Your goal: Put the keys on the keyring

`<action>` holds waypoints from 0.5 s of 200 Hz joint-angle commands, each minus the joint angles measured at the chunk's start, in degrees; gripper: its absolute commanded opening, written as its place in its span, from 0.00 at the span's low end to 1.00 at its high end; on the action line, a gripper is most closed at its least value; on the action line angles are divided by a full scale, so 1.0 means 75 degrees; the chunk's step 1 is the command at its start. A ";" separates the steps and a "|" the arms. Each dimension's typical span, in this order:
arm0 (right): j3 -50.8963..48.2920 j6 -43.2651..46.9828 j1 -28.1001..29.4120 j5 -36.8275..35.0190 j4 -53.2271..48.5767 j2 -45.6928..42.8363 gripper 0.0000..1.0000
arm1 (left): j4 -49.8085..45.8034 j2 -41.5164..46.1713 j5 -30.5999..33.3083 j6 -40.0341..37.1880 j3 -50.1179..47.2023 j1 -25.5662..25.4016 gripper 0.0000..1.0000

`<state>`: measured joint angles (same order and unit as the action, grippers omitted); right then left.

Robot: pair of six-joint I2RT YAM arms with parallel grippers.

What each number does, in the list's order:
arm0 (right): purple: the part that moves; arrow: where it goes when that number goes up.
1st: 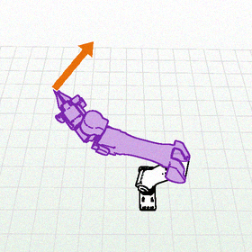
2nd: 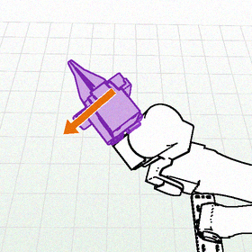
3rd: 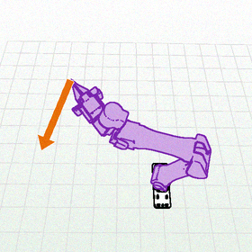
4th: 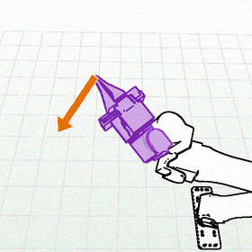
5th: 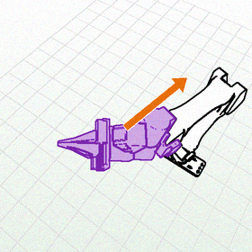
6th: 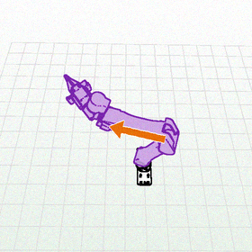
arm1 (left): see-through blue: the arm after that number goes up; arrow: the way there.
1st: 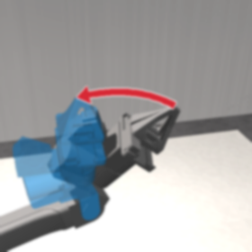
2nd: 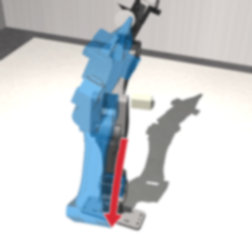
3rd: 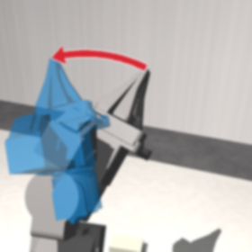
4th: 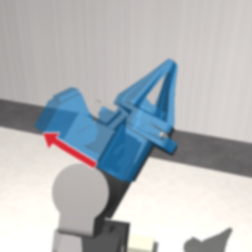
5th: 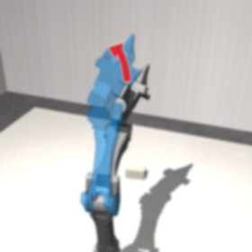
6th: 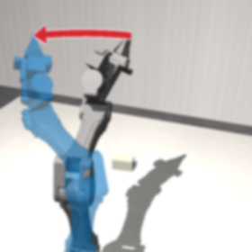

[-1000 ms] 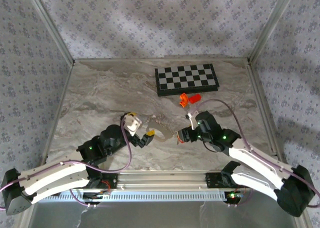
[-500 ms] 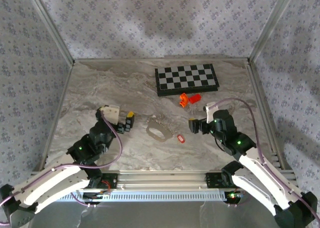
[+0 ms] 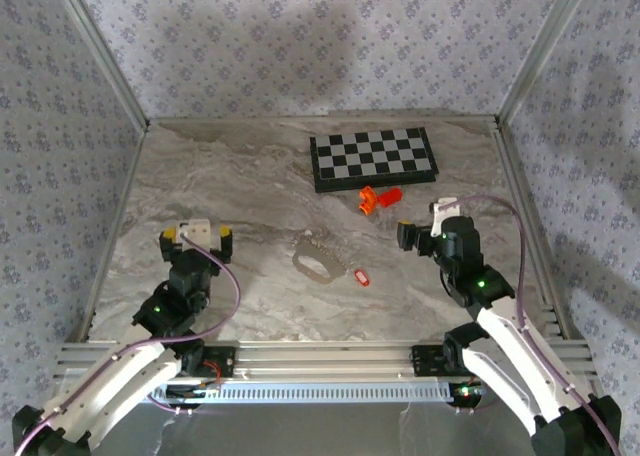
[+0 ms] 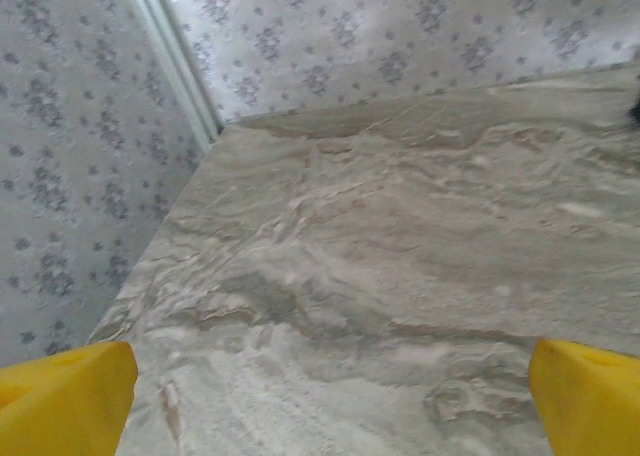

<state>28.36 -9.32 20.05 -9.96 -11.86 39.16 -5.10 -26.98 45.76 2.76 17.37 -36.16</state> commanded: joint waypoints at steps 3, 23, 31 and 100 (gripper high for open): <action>-0.0311 0.0221 -0.0240 -0.0243 0.0372 -0.0224 1.00 | 0.0601 0.0071 0.0684 -0.0269 -0.0254 0.0220 0.99; -0.0678 0.0677 -0.0373 -0.0330 0.0877 -0.0379 1.00 | 0.0690 0.0088 0.0522 -0.0161 -0.0508 0.0572 0.99; -0.0823 0.0709 -0.0445 -0.0342 0.1043 -0.0463 1.00 | 0.0681 0.0154 0.0423 -0.0075 -0.0607 0.0731 0.99; -0.1759 0.1083 -0.0743 -0.1149 0.2177 -0.0674 1.00 | 0.1009 0.0796 -0.0767 -0.0318 -0.1442 0.1544 1.00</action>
<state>16.49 -3.09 15.38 -14.52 -0.27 34.85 -0.38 -21.98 43.13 1.69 6.83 -25.76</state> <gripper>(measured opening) 0.995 0.994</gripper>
